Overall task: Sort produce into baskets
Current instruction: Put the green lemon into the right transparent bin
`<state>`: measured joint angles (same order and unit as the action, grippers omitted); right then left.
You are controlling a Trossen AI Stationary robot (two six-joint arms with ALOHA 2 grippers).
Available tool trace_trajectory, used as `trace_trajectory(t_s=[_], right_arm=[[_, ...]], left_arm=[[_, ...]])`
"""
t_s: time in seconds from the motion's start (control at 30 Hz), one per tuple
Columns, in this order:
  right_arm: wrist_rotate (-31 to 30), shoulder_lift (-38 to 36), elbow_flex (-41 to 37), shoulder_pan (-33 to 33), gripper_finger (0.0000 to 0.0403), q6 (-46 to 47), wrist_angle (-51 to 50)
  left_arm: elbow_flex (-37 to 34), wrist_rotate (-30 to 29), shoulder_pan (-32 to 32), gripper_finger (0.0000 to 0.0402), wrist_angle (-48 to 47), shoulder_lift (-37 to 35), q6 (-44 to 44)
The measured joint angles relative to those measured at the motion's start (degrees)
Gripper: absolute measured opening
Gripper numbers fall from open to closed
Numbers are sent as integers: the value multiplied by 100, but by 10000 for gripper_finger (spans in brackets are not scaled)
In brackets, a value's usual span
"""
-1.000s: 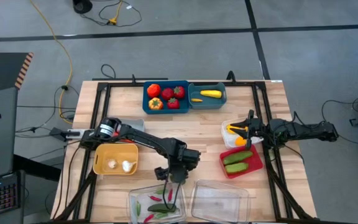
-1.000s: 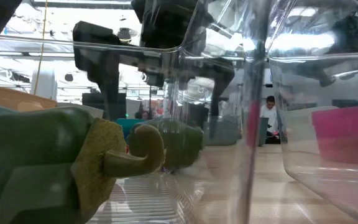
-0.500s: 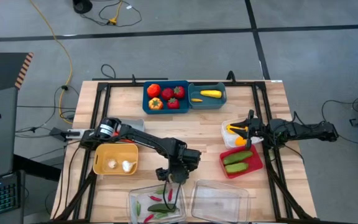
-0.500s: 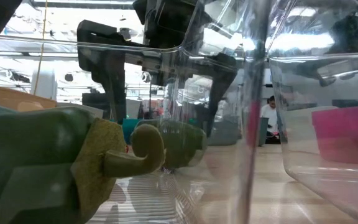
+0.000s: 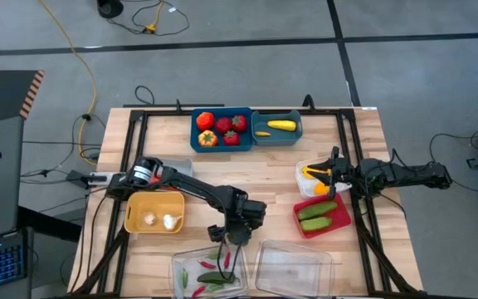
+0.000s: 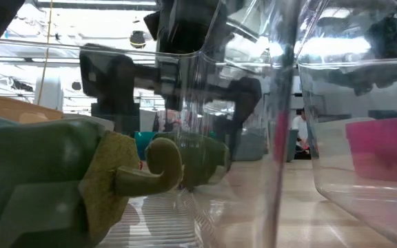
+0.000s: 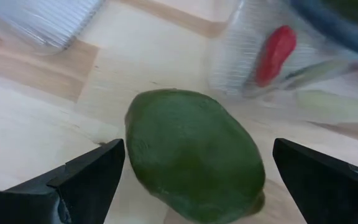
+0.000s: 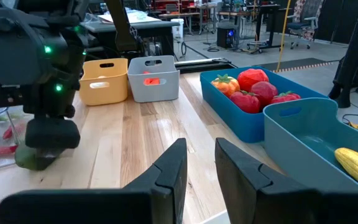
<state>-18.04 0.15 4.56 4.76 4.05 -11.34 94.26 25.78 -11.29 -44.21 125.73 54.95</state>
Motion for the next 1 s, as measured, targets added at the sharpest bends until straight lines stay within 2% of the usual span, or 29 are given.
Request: trace_trajectory(t_s=[0.53,0.77,1.0], right_arm=[[0,-1,0,1,111,0,1],[0,1,0,-1,111,0,1],[0,1,0,2,111,0,1]], left_arm=[[-180,44,26,392,280,0,-423],[-180,454,207,358,290,0,-627],[-180,693,280,306,328,0,-627]])
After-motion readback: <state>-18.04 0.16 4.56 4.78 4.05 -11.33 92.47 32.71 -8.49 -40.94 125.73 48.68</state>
